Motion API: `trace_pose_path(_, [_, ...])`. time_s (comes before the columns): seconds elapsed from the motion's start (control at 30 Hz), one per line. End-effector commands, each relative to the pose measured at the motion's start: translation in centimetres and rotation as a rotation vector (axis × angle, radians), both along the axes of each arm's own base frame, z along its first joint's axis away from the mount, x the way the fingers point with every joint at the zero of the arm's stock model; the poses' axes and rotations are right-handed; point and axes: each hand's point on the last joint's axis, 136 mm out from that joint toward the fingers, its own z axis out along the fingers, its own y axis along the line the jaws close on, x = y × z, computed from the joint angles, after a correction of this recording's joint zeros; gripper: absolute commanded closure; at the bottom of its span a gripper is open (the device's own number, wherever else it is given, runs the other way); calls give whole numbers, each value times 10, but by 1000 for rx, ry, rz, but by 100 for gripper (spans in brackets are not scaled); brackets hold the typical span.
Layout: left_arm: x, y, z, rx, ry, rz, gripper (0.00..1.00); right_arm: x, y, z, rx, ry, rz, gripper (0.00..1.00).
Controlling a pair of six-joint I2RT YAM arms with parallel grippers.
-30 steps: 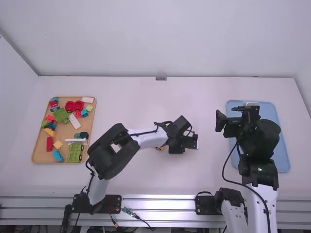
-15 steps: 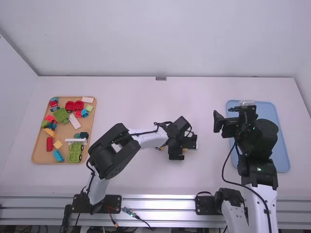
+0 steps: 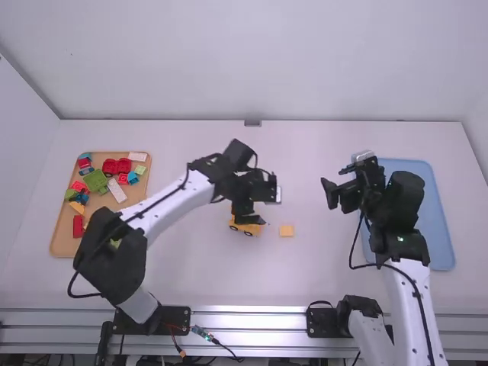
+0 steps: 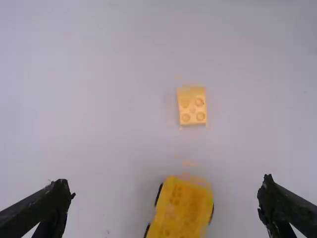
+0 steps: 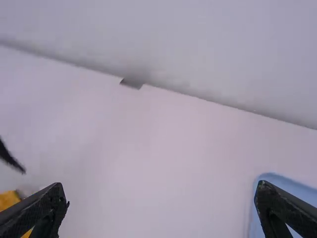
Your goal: Assemble lego blocks to make yellow taxi
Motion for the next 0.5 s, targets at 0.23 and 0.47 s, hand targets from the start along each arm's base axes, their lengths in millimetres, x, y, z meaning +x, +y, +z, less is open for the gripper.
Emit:
trace_pose_path(0.23, [-2,67,28,-312,-35,-200,1,-6,45,-26,-51,-31,426,1])
trace_pose_path(0.47, [7,78,19,-295,-23,-129,1,-1,49,-53,-1,81,429,1])
